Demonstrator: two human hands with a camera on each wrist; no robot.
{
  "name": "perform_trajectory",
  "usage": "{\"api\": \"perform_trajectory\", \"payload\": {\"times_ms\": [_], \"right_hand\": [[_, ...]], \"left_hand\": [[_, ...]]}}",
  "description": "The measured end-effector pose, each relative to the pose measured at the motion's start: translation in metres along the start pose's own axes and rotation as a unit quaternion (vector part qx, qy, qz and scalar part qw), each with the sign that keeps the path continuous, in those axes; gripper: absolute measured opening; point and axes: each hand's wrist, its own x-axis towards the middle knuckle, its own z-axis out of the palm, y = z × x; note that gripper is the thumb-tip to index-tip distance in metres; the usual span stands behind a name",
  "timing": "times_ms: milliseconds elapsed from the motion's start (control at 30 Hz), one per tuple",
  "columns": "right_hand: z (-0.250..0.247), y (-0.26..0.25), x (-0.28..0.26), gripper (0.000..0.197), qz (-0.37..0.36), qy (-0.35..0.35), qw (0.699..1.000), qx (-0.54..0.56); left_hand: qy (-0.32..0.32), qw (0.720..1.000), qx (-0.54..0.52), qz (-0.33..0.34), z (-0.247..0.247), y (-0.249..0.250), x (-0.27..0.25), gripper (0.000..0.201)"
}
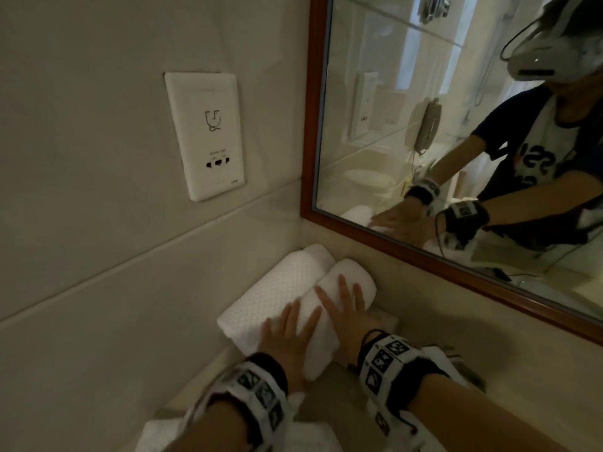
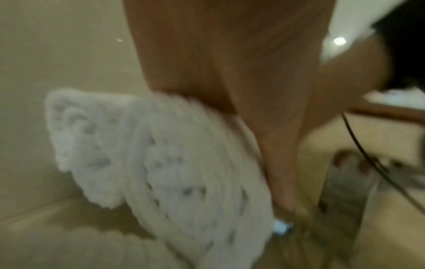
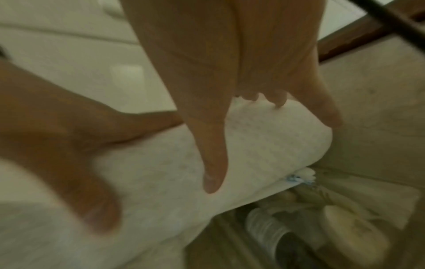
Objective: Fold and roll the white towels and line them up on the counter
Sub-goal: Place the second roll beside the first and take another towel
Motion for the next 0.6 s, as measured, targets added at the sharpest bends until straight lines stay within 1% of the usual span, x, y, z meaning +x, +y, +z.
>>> {"api": "perform_trajectory", "payload": {"times_ms": [33, 67, 100, 167, 233, 267, 300, 367, 433, 467, 533, 567, 600], "right_hand": [[0.001, -0.005, -0.017, 0.096, -0.019, 0.006, 1.000, 0.013], [0.005, -0.010, -0.034, 0.098, -0.030, 0.011, 0.999, 0.029], [0.011, -0.015, -0.051, 0.102, -0.045, 0.011, 0.998, 0.044], [0.034, -0.023, -0.077, 0.110, -0.088, -0.025, 0.994, 0.060], [0.059, -0.033, -0.099, 0.111, -0.138, -0.079, 0.986, 0.045], [0.070, -0.038, -0.109, 0.109, -0.153, -0.094, 0.983, 0.046], [0.080, -0.043, -0.116, 0.107, -0.160, -0.104, 0.980, 0.052], [0.091, -0.056, -0.127, 0.104, -0.145, -0.151, 0.976, 0.060], [0.097, -0.065, -0.134, 0.105, -0.121, -0.199, 0.969, 0.079], [0.098, -0.069, -0.137, 0.106, -0.114, -0.208, 0.968, 0.084], [0.096, -0.070, -0.143, 0.101, -0.109, -0.195, 0.972, 0.074], [0.093, -0.069, -0.145, 0.095, -0.105, -0.181, 0.975, 0.074], [0.090, -0.067, -0.147, 0.088, -0.095, -0.163, 0.978, 0.085]], "left_hand": [[-0.068, 0.998, -0.007, 0.012, -0.010, -0.008, -0.012, 0.112], [-0.114, 0.993, -0.003, 0.020, -0.021, -0.015, -0.029, 0.112], [-0.143, 0.989, 0.006, 0.028, -0.027, -0.022, -0.046, 0.118], [-0.188, 0.981, 0.010, 0.036, -0.021, -0.041, -0.080, 0.135], [-0.246, 0.968, 0.002, 0.042, -0.006, -0.055, -0.116, 0.144], [-0.267, 0.963, -0.001, 0.044, 0.004, -0.060, -0.131, 0.146], [-0.273, 0.961, 0.002, 0.053, 0.013, -0.061, -0.143, 0.144], [-0.243, 0.969, 0.006, 0.053, 0.030, -0.060, -0.158, 0.131], [-0.177, 0.984, -0.007, 0.012, 0.039, -0.058, -0.162, 0.116], [-0.144, 0.989, -0.031, -0.007, 0.037, -0.056, -0.162, 0.107], [-0.075, 0.995, -0.059, -0.008, 0.028, -0.049, -0.165, 0.085], [-0.017, 0.998, -0.050, 0.016, 0.027, -0.046, -0.165, 0.077], [0.029, 0.997, -0.045, 0.054, 0.025, -0.043, -0.168, 0.075]]}}
